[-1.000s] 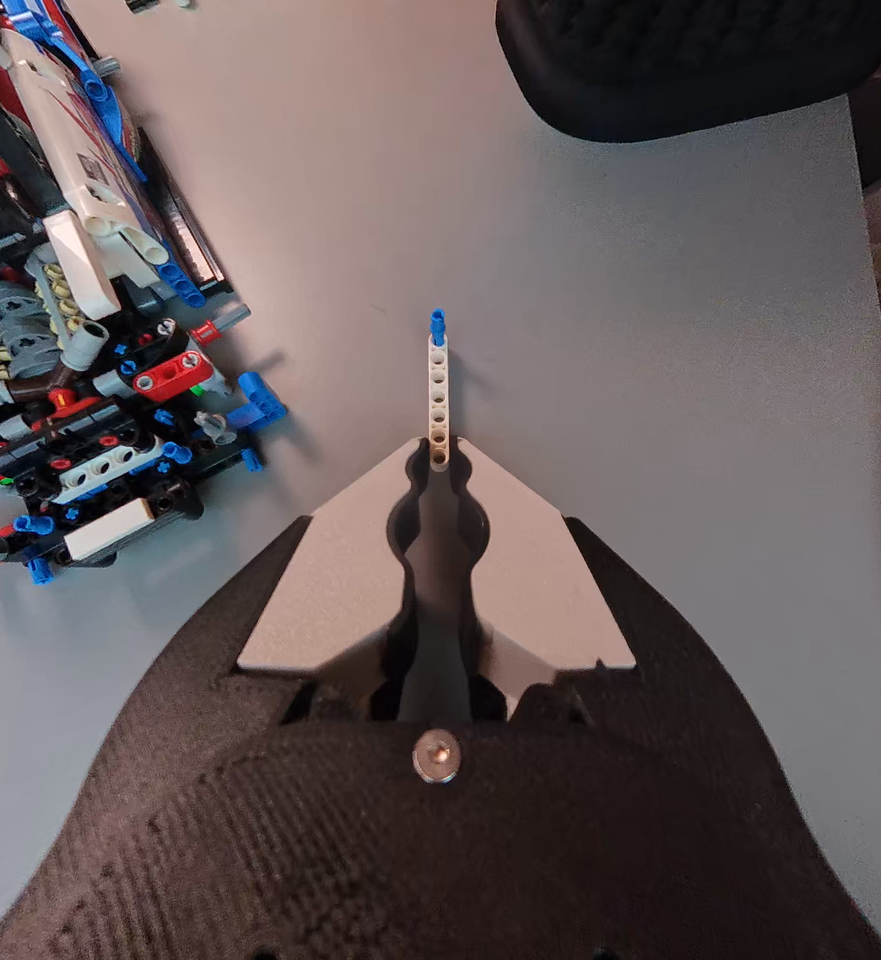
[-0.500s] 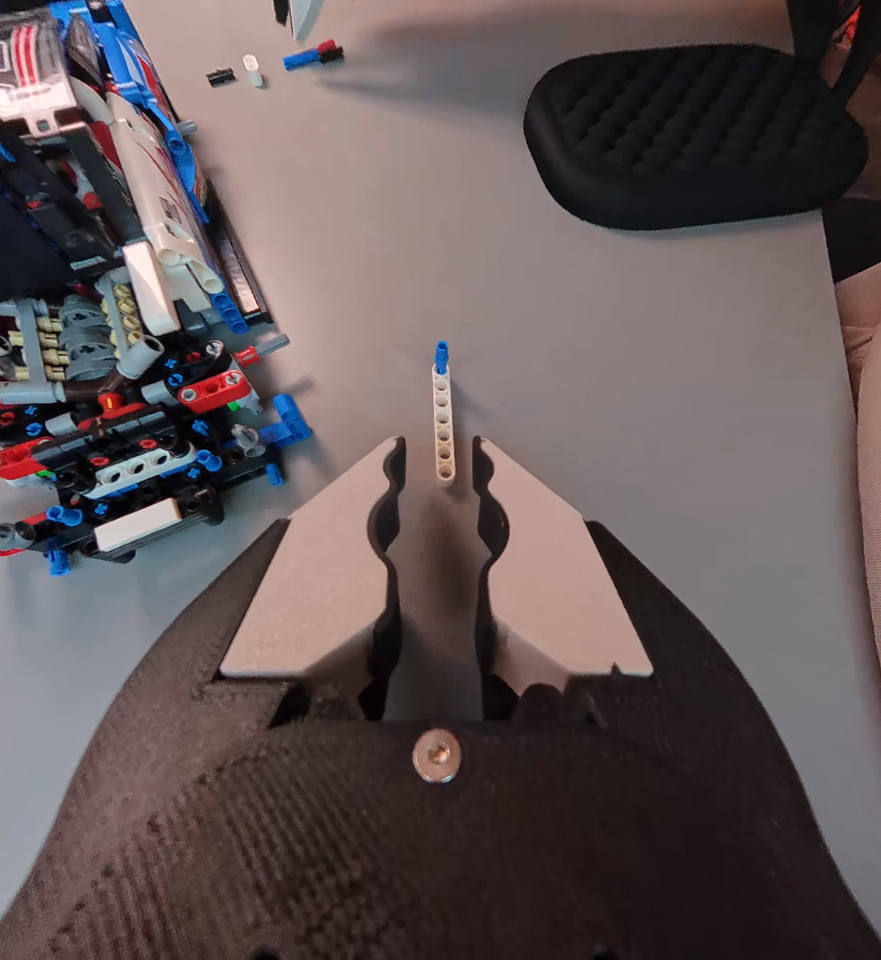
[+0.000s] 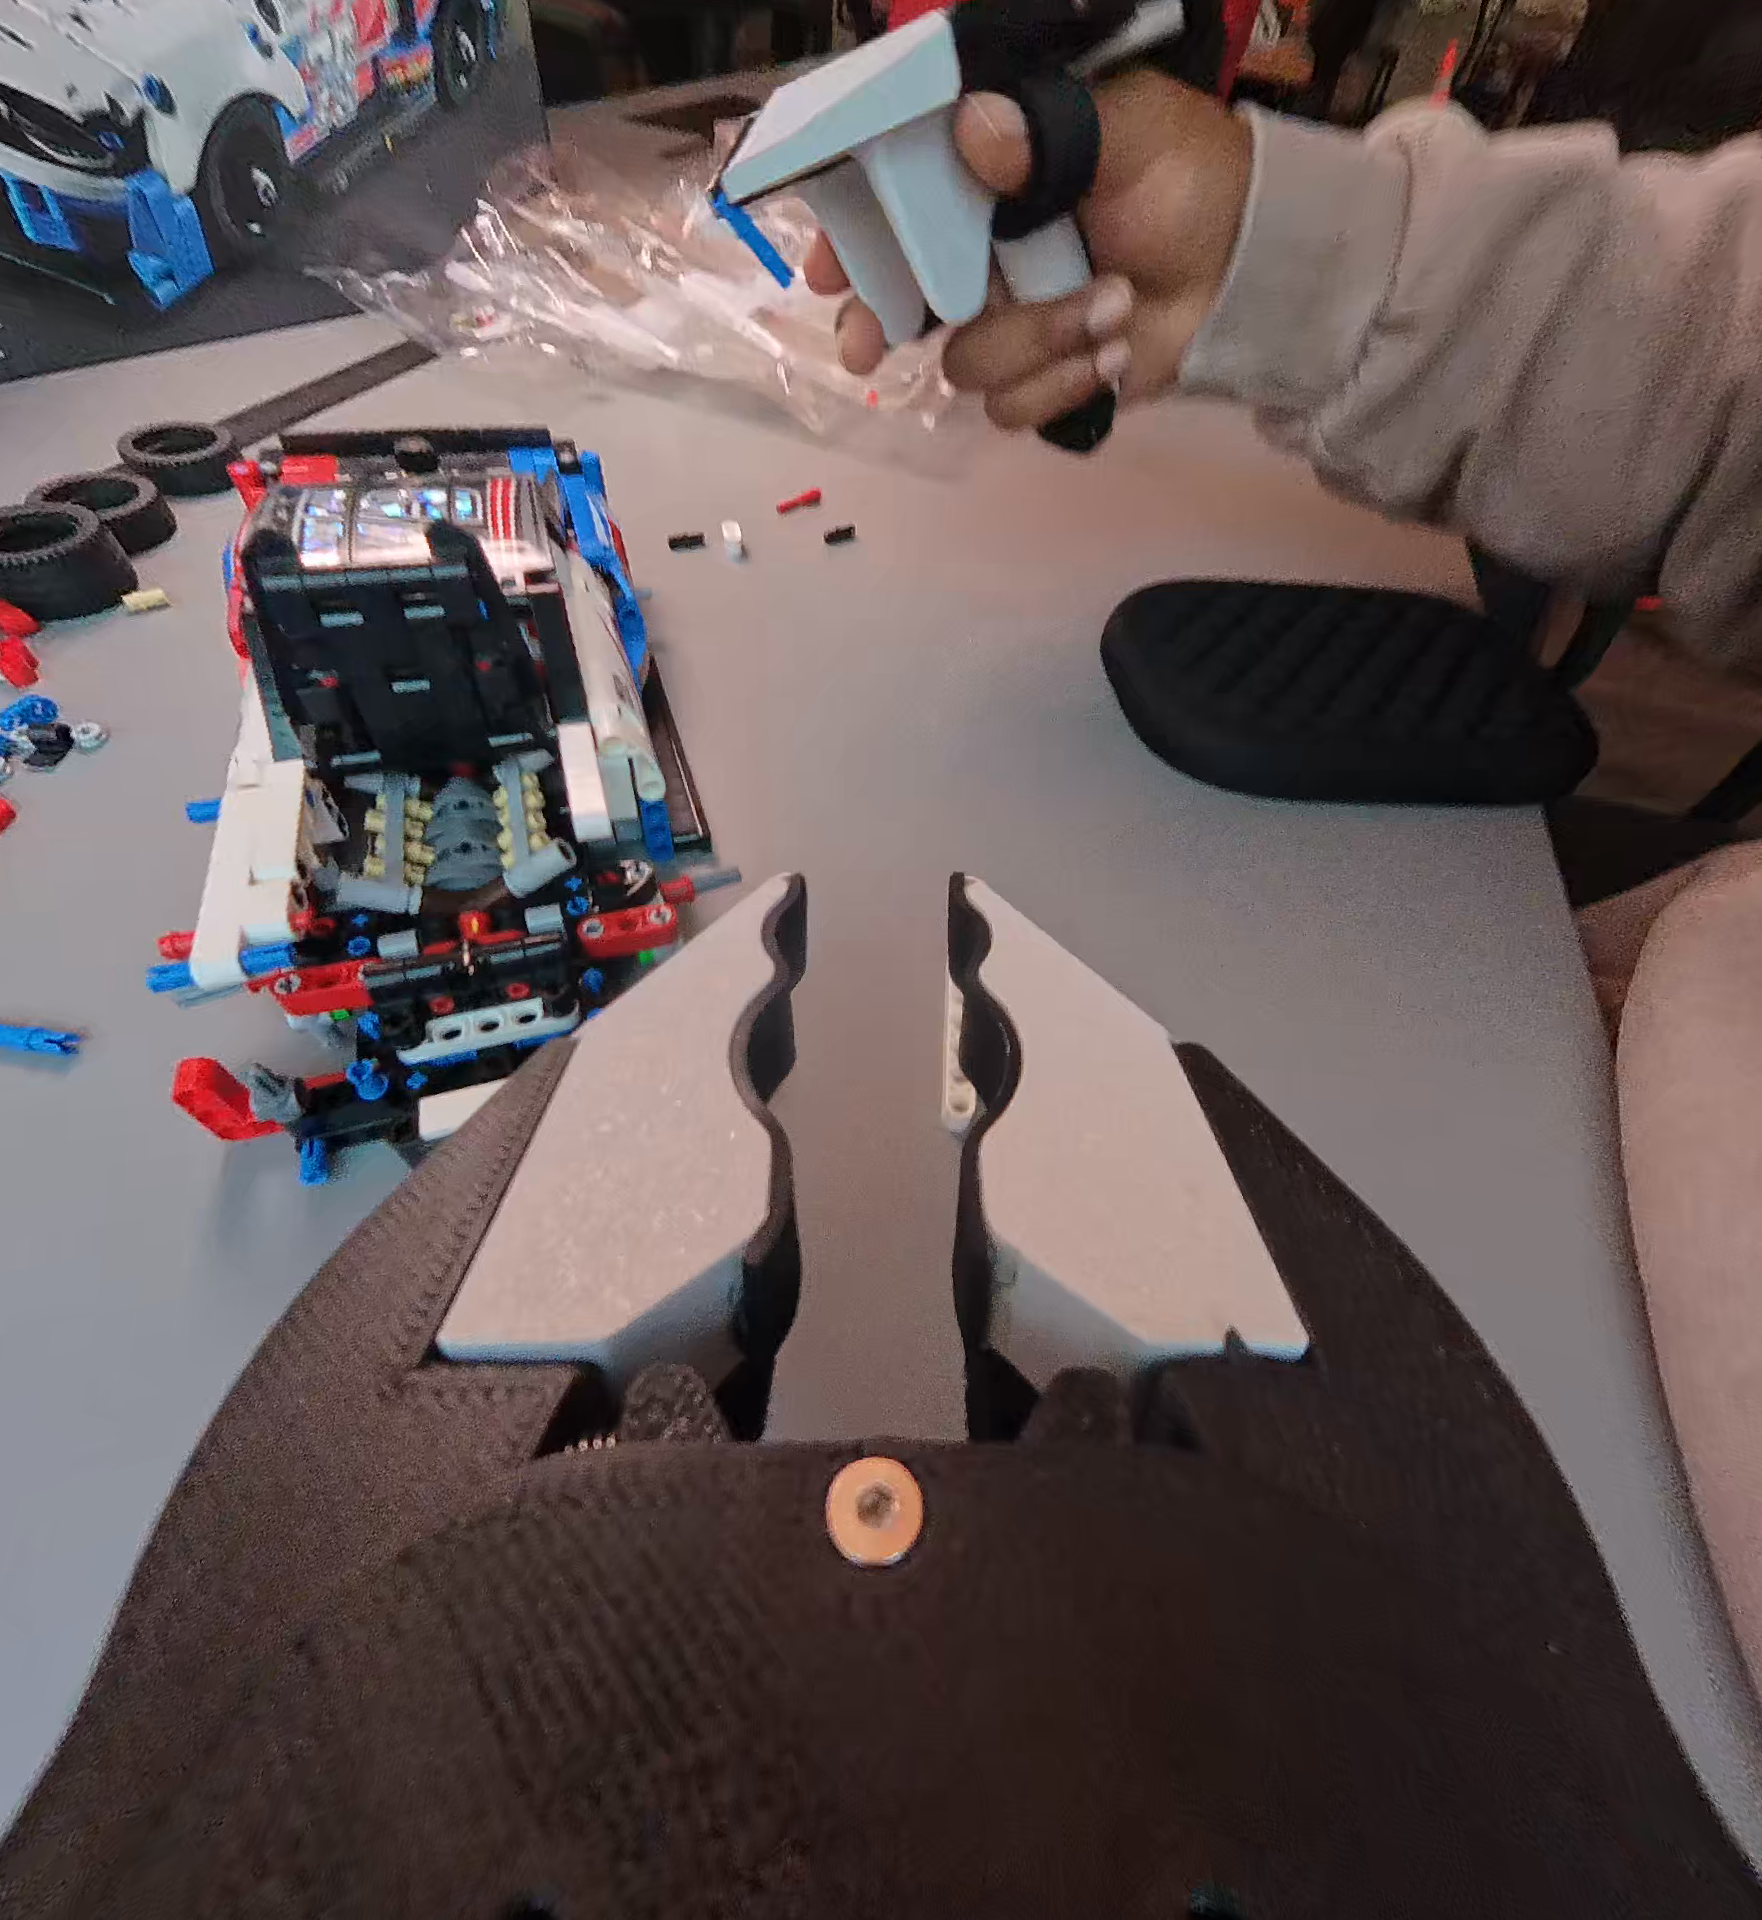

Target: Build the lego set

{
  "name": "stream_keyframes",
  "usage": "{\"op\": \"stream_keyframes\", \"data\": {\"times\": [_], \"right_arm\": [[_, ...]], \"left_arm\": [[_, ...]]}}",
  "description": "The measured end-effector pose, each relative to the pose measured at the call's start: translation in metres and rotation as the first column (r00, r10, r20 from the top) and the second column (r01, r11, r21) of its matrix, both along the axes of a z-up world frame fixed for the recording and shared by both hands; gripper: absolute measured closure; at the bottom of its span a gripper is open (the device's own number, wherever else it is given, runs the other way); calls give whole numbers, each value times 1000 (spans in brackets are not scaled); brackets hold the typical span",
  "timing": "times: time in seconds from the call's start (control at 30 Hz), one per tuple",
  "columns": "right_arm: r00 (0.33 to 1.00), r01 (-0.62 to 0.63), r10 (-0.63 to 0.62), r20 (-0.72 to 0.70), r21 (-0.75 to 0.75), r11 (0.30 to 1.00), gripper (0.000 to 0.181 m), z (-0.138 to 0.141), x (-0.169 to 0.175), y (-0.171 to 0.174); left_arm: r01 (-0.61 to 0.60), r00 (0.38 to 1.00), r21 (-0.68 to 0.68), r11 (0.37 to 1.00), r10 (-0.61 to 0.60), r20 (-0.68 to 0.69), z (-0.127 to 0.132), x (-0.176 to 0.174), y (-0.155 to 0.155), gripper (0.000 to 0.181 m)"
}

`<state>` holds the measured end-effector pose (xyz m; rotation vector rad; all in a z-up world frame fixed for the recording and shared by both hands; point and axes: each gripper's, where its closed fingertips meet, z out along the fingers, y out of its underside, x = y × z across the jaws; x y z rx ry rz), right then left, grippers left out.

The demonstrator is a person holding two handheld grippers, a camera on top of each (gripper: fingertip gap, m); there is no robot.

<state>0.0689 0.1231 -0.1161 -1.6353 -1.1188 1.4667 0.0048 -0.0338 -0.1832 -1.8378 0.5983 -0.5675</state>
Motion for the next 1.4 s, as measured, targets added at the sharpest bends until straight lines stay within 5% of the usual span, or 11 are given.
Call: {"op": "stream_keyframes", "data": {"times": [0.13,0.27,0.47,0.77,1.03,1.2,1.4], "right_arm": [[921,-54,-61,-384,-282,958,179,38,-30,-85],[898,-64,-62,-436,-269,961,180,33,-58,-141],[911,-73,-13,-413,-192,979,179,22,-66,-164],[969,-149,173,-178,138,979,179,-11,-45,-177],[913,-406,373,165,456,792,171,-35,-38,-188],[872,-489,413,262,501,714,178,-43,-44,-194],[865,-502,430,260,480,720,176,-43,-50,-194]], "left_arm": [[-18,982,50,999,8,190,38,15,7,150],[-7,952,116,993,-29,306,69,25,-1,149],[-12,973,150,989,-23,231,68,18,-9,177],[151,987,129,980,-142,-72,35,24,-21,179],[259,951,62,964,-243,-189,11,31,-32,179],[259,948,52,965,-243,-205,8,28,-33,179],[257,953,53,965,-244,-183,8,23,-35,179]]}}
